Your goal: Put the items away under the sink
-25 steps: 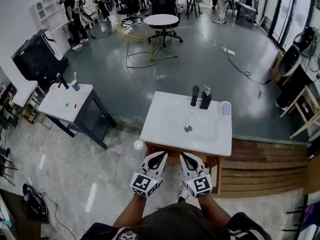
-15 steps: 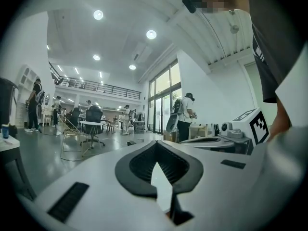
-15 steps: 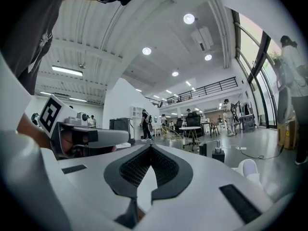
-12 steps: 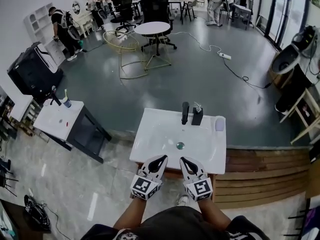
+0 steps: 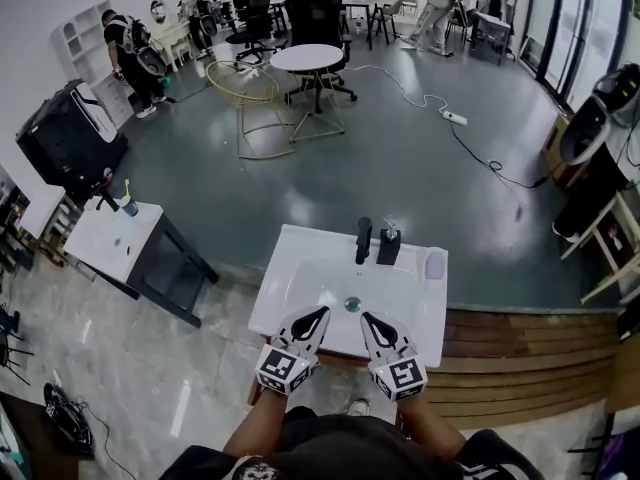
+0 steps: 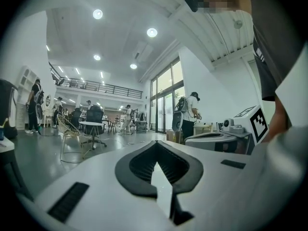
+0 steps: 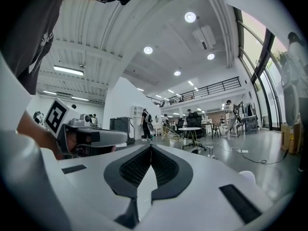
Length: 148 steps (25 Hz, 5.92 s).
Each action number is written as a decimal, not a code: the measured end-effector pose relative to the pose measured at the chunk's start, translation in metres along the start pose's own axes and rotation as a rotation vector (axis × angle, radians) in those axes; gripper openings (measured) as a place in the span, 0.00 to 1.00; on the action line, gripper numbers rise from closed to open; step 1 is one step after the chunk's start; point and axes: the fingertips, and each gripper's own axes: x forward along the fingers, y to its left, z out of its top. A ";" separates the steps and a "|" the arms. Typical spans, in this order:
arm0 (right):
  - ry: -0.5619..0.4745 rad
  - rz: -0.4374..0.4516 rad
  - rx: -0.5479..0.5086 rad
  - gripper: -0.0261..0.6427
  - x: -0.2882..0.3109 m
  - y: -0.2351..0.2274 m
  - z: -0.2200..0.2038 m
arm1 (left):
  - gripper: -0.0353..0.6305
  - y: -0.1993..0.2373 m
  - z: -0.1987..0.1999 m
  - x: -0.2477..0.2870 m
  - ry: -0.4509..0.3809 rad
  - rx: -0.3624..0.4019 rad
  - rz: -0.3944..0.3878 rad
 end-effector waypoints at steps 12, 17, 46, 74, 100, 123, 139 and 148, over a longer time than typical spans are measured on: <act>0.024 -0.055 -0.004 0.07 0.057 -0.018 -0.007 | 0.05 0.043 -0.010 0.038 0.011 -0.007 -0.091; 0.053 -0.120 0.013 0.07 0.077 -0.036 -0.014 | 0.05 0.065 -0.020 0.055 0.025 -0.018 -0.144; 0.108 -0.394 0.059 0.08 0.093 -0.136 -0.040 | 0.05 0.094 -0.034 0.151 0.043 -0.073 -0.237; 0.375 -0.600 0.137 0.61 0.155 -0.251 -0.158 | 0.05 0.133 -0.084 0.186 0.137 -0.105 -0.172; 0.399 -0.613 0.126 0.53 0.160 -0.249 -0.169 | 0.05 0.142 -0.085 0.158 0.147 -0.094 -0.134; 0.249 -0.623 0.036 0.53 0.090 -0.115 -0.068 | 0.05 0.125 -0.060 0.088 0.055 -0.121 -0.223; 0.165 -0.544 0.108 0.53 -0.012 -0.052 -0.059 | 0.05 0.030 -0.048 0.030 0.051 -0.055 -0.128; 0.154 -0.460 0.083 0.53 -0.074 0.008 -0.059 | 0.05 -0.025 -0.051 -0.044 0.049 -0.072 -0.052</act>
